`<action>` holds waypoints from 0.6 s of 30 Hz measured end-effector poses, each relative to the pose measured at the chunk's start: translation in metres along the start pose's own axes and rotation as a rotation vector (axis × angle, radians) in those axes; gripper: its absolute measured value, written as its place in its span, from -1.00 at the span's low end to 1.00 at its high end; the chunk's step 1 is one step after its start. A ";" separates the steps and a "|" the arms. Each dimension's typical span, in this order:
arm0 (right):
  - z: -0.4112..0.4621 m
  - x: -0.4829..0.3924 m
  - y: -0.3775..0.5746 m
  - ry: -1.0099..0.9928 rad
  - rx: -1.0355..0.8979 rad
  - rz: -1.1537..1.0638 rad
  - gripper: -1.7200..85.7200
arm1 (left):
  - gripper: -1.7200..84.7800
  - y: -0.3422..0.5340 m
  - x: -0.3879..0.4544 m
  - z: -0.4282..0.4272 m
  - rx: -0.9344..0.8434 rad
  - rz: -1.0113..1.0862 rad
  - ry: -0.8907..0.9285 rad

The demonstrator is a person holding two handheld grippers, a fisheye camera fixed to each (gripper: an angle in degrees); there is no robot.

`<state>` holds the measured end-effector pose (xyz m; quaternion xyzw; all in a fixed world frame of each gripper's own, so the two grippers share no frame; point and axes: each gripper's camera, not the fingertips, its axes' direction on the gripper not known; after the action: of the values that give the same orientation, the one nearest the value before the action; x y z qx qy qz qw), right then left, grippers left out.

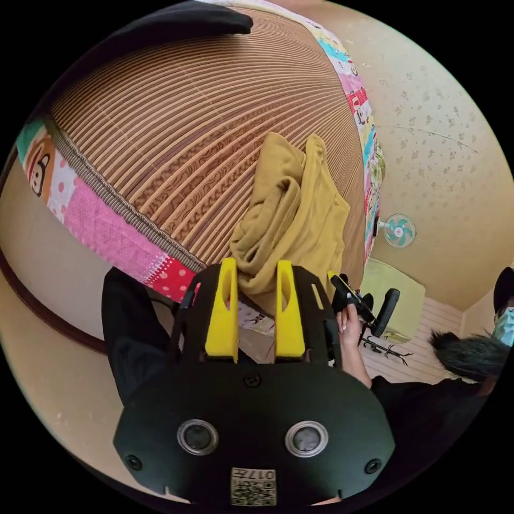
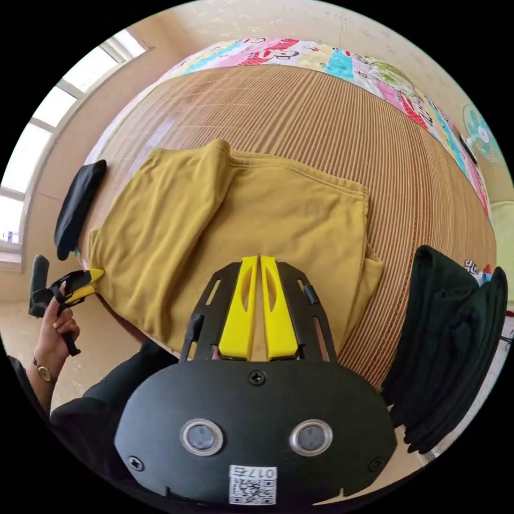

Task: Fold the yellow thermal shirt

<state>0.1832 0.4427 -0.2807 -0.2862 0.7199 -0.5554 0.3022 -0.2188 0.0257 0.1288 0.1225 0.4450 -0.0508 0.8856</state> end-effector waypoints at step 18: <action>-0.050 0.172 0.165 -0.410 -0.031 0.528 -0.94 | -0.77 0.195 0.275 0.274 -0.693 1.231 0.220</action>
<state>0.0201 0.3814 -0.4518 -0.2002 0.7018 -0.3780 0.5697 0.1972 0.1473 0.0998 0.0673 0.3725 0.6152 0.6916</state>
